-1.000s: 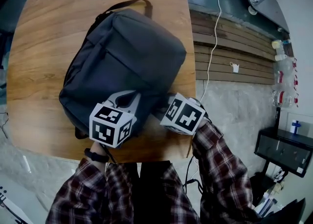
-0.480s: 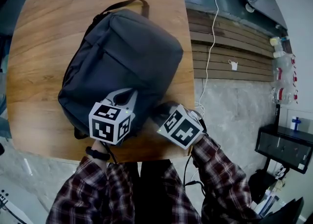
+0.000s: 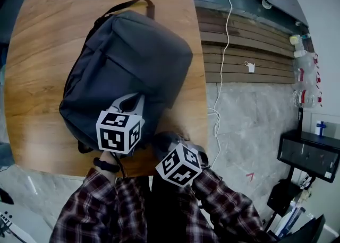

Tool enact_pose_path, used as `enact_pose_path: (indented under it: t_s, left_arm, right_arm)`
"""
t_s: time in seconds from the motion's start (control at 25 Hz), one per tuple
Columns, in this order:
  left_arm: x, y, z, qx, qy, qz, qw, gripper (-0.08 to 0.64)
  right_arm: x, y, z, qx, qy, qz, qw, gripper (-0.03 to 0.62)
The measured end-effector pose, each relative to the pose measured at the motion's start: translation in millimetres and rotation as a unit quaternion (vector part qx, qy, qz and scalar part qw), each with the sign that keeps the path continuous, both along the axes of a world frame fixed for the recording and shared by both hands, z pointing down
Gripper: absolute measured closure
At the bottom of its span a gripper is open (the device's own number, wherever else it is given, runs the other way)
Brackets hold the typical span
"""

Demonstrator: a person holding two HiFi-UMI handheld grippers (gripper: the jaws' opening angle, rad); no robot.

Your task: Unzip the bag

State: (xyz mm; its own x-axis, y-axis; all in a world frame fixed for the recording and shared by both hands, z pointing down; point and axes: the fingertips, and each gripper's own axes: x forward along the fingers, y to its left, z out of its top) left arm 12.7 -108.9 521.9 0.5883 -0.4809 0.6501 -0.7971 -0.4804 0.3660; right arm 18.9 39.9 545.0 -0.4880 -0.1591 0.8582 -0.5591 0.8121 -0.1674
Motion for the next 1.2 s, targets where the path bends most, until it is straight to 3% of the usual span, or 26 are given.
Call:
enact_pose_path:
  t_s: [0.08,0.16,0.24,0.32,0.4,0.52,0.84,0.92,1.0,1.08,1.2]
  left_arm:
    - [-8,-7,-9,0.024,0.007,-0.007,0.9997,0.552]
    - [-31,-21,-21,0.086,-0.045,0.005,0.9953,0.552]
    - [-56,-32,-24,0.145,-0.134,0.055,0.9788,0.552]
    - [-67,-29,-17,0.159,-0.177,0.109,0.9652,0.552]
    - [-68,-21,-11,0.141,-0.174,0.130,0.9658,0.552]
    - [-72,-11,-3,0.116,-0.181,0.125,0.9685,0.552]
    - [-87,27,5,0.030,-0.150,0.036,0.9875,0.552]
    - [-85,42,6,0.000,-0.145,0.052,0.9880,0.552]
    - [-72,55,-2,-0.024,-0.130,0.097,0.9864,0.552]
    - [-46,47,-19,-0.009,-0.100,0.122,0.9874,0.552]
    - [3,12,-40,0.069,-0.082,0.150,0.9829,0.552]
  right_arm:
    - [10,-3,0,0.021,0.004,-0.007,1.000,0.574]
    - [24,-12,2,0.038,0.017,-0.008,0.999,0.574]
    - [41,-24,2,0.051,0.027,-0.010,0.998,0.574]
    - [54,-34,1,0.063,0.033,-0.017,0.997,0.574]
    - [59,-44,0,0.079,0.044,-0.031,0.995,0.574]
    - [62,-62,0,0.098,0.059,-0.041,0.993,0.574]
    - [68,-119,3,0.138,0.064,-0.032,0.988,0.574]
    - [66,-128,3,0.142,0.062,-0.034,0.987,0.574]
    - [63,-130,2,0.140,0.057,-0.036,0.988,0.574]
    - [63,-132,1,0.139,0.051,-0.037,0.988,0.574]
    - [64,-131,2,0.135,0.044,-0.035,0.989,0.574]
